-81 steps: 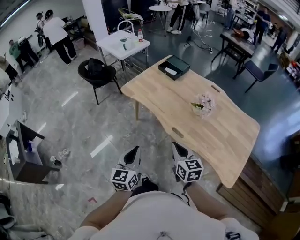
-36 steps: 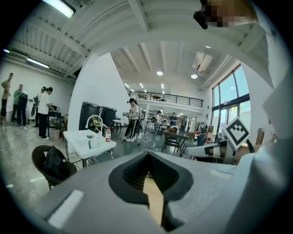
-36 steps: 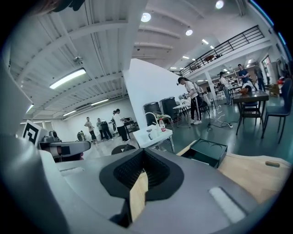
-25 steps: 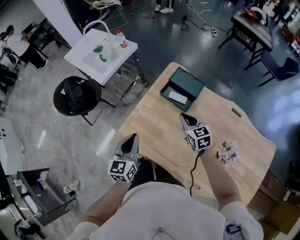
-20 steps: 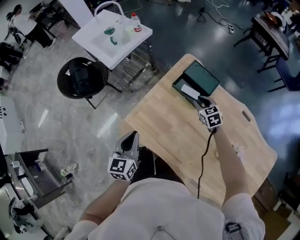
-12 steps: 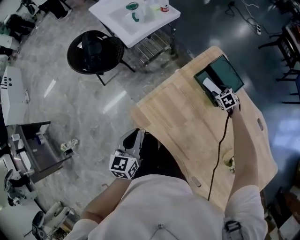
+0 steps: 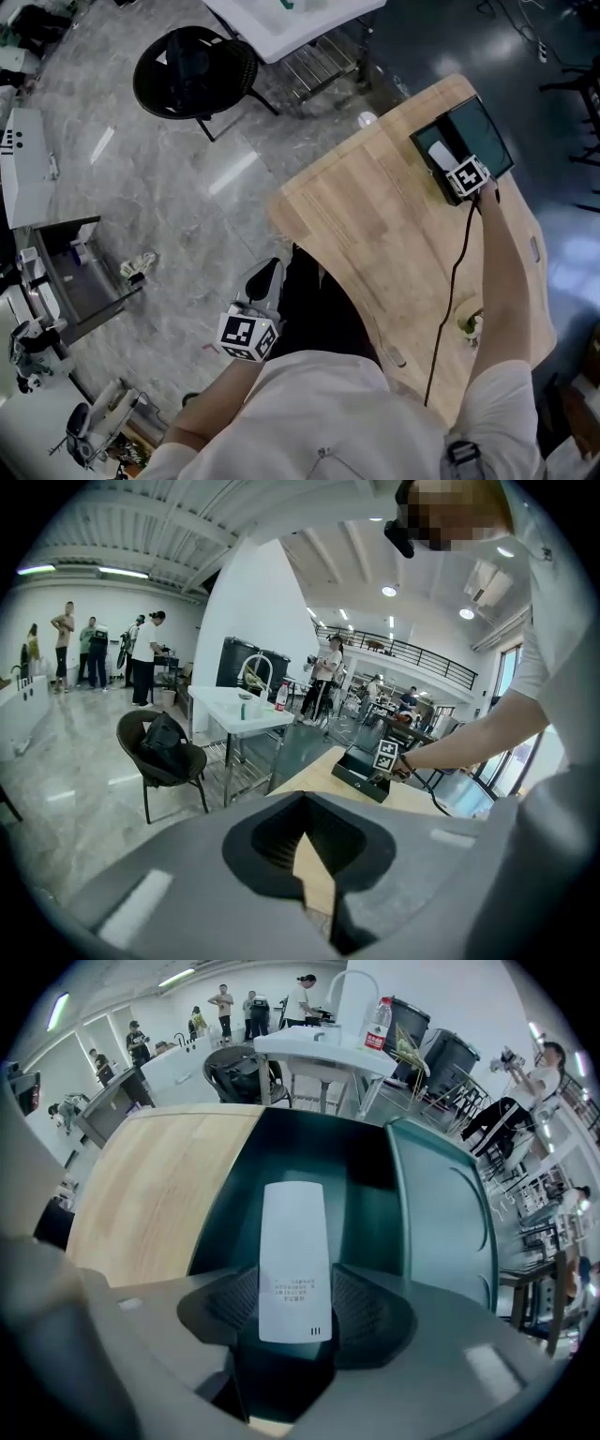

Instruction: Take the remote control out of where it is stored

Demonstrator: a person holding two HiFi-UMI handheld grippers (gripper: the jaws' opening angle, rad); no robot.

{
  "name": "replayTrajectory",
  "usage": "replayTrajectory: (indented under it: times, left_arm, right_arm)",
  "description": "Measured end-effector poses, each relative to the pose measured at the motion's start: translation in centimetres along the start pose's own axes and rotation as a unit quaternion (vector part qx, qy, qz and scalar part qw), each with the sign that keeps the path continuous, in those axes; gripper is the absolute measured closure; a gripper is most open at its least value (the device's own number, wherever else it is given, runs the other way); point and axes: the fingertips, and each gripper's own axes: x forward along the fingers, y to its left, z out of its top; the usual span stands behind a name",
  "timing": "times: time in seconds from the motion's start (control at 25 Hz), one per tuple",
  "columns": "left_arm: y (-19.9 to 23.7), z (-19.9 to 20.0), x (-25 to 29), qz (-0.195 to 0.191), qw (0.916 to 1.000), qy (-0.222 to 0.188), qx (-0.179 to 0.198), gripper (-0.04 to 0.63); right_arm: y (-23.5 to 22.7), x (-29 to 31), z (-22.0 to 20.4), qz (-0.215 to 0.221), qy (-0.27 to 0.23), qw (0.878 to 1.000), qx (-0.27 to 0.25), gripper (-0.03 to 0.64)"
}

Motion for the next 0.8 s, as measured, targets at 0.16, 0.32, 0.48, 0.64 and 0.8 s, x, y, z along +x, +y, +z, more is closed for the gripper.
replayTrajectory:
  times: [0.16,0.32,0.48,0.64,0.8]
  left_arm:
    - [0.4,-1.0,0.1,-0.003,1.0000,0.006,-0.006,0.594]
    - [0.8,-1.6,0.1,-0.006,0.9999,0.010,-0.010,0.594]
    - [1.2,-1.7,0.0,-0.006,0.9998,0.012,-0.013,0.594]
    - [1.7,-1.4,-0.1,-0.004,0.9999,0.008,-0.013,0.594]
    - [2.3,-1.2,-0.6,-0.001,0.9999,0.006,-0.011,0.594]
  right_arm:
    - [-1.5,0.3,0.4,-0.052,0.038,0.997,-0.031,0.331]
    - [-1.8,0.2,0.3,-0.053,0.073,0.995,-0.038,0.331]
    - [-0.3,1.8,1.2,0.005,0.055,0.998,-0.032,0.341]
    - [-0.4,1.3,0.8,0.006,0.062,0.998,-0.021,0.344]
    - [-0.5,-0.3,0.1,-0.030,0.056,0.998,-0.015,0.345]
